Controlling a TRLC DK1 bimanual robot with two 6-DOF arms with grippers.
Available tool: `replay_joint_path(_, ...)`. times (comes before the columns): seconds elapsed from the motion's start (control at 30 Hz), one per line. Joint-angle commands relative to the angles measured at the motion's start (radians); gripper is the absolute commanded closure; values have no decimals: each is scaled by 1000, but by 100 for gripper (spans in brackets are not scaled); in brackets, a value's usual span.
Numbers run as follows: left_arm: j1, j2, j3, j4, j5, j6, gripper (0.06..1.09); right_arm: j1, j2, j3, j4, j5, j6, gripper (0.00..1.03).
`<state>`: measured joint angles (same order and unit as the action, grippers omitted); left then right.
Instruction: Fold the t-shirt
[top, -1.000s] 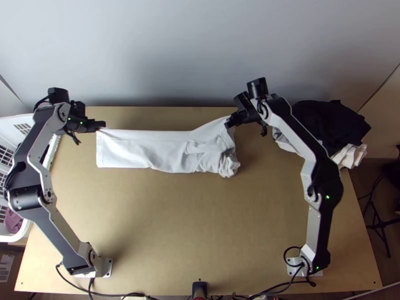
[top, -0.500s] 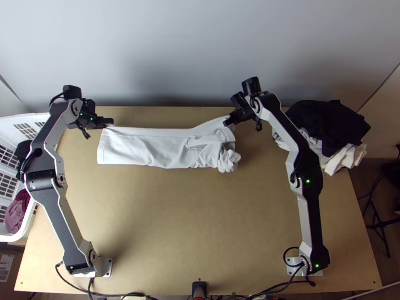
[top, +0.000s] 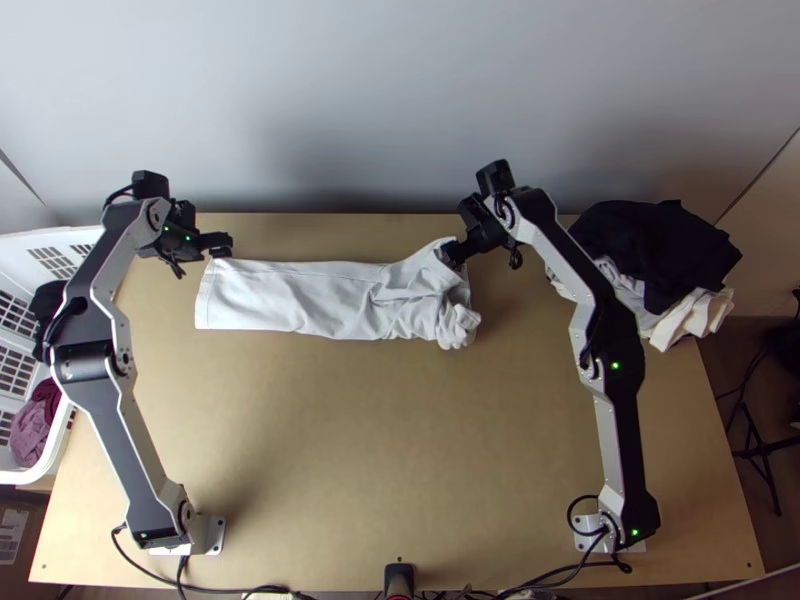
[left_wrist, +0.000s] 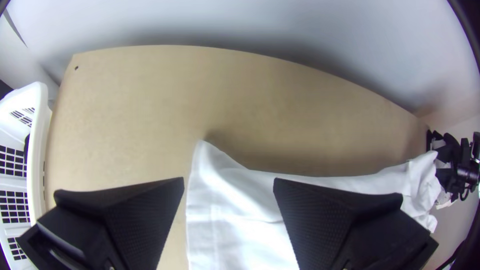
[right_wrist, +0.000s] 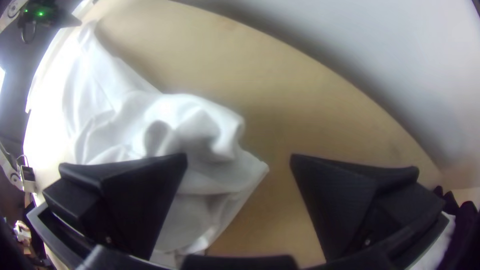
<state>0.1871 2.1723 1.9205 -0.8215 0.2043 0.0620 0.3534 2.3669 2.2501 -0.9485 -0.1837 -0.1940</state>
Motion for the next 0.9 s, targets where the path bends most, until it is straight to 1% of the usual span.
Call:
replay_joint_path(0.0,8,-154,-94,-54,89,-34,10,29,-124,14,-18,-7,27,3)
replay_joint_path(0.07,12,-197,-129,-85,110,-33,10,38,-153,37,-18,-7,27,3)
replay_joint_path(0.17,17,-275,-239,-74,121,-11,10,61,-204,46,-16,-7,27,3)
replay_joint_path(0.3,28,-330,-397,2,119,21,10,119,-256,23,-24,-7,27,3)
replay_joint_path(0.4,43,-341,-462,68,119,27,10,170,-278,-3,-47,-7,27,3)
replay_joint_path(0.6,48,-324,-489,177,69,25,10,265,-291,-89,-56,-5,21,3)
replay_joint_path(0.73,46,-287,-488,202,56,25,10,312,-267,-152,-56,-5,11,3)
replay_joint_path(0.87,46,-246,-485,209,55,24,10,334,-230,-205,-38,-7,16,3)
